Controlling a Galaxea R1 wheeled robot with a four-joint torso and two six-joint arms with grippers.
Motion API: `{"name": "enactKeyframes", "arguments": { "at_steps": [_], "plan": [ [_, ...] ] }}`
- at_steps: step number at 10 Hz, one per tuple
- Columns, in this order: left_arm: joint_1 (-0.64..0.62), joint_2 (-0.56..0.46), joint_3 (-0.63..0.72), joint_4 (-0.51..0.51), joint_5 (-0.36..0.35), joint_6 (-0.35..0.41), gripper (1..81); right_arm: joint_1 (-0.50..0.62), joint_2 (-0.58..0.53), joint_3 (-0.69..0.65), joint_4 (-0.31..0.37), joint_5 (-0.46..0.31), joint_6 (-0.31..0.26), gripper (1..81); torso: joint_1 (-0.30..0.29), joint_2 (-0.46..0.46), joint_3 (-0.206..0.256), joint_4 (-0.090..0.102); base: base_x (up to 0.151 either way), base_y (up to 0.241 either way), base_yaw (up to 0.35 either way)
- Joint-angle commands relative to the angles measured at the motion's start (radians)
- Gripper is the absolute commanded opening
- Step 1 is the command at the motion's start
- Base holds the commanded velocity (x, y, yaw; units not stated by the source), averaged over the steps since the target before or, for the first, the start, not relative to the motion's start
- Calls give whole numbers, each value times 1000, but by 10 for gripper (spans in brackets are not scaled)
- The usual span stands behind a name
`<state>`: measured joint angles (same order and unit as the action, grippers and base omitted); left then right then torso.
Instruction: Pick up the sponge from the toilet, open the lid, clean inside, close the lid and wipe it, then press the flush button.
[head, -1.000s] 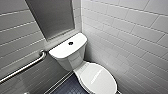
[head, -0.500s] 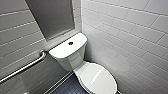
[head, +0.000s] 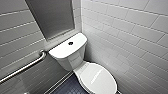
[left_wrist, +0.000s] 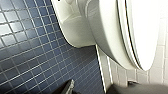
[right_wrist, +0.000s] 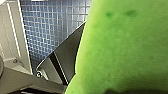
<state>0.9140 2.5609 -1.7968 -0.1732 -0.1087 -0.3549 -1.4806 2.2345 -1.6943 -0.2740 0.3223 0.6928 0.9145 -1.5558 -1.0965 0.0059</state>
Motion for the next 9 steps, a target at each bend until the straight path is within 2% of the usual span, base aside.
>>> {"name": "enactKeyframes", "arguments": {
  "at_steps": [1,4,6,9],
  "plan": [
    [-100,0,28,-15,-14,-95,811,-25,-34,4,-30,-49,-2,10,0,0,0,0,0,0,0],
    [-125,39,31,-12,-74,-105,811,-36,7,-31,-33,-49,-4,10,0,0,0,0,0,0,0],
    [-155,59,31,-15,-80,-119,811,-48,33,-54,-60,-49,-4,10,0,0,0,0,0,0,0],
    [-195,90,33,-14,-78,-136,811,-50,67,-94,-63,-49,-2,10,0,0,0,0,0,0,0]
  ]
}}
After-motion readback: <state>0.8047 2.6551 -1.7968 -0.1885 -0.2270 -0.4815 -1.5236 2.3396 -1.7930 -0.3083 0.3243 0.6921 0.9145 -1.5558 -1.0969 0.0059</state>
